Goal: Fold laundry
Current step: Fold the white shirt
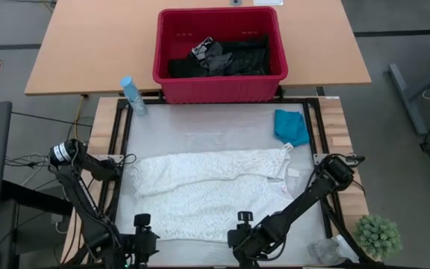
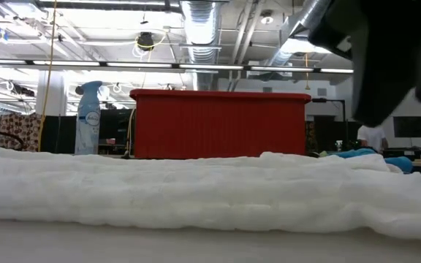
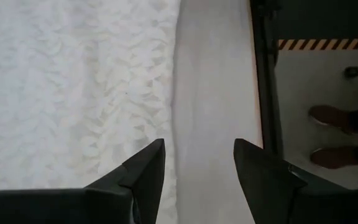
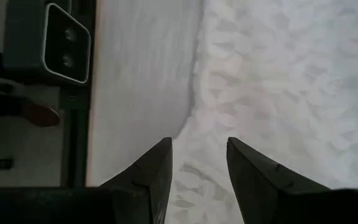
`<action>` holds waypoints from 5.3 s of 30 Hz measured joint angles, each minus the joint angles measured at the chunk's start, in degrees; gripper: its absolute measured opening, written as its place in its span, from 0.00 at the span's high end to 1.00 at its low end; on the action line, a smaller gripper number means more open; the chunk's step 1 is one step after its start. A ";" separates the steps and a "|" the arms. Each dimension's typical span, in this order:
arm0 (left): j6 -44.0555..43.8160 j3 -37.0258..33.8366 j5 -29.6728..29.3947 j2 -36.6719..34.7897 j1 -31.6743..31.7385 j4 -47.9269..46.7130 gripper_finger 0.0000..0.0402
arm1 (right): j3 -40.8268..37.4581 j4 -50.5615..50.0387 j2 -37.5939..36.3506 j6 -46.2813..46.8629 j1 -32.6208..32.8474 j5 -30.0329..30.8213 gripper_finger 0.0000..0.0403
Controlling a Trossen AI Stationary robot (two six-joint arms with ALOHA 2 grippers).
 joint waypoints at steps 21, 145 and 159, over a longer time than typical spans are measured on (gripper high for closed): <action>1.31 -4.92 3.26 1.32 -1.53 4.35 0.55 | 0.04 2.15 3.02 3.58 1.20 1.69 0.56; 2.35 7.75 1.56 4.40 8.02 -27.77 1.00 | 16.22 -39.42 2.49 -18.52 -14.97 -22.26 0.96; 2.45 -6.66 2.23 -6.39 13.40 -21.84 1.00 | 16.24 -42.20 0.73 -26.02 -22.40 -21.64 0.96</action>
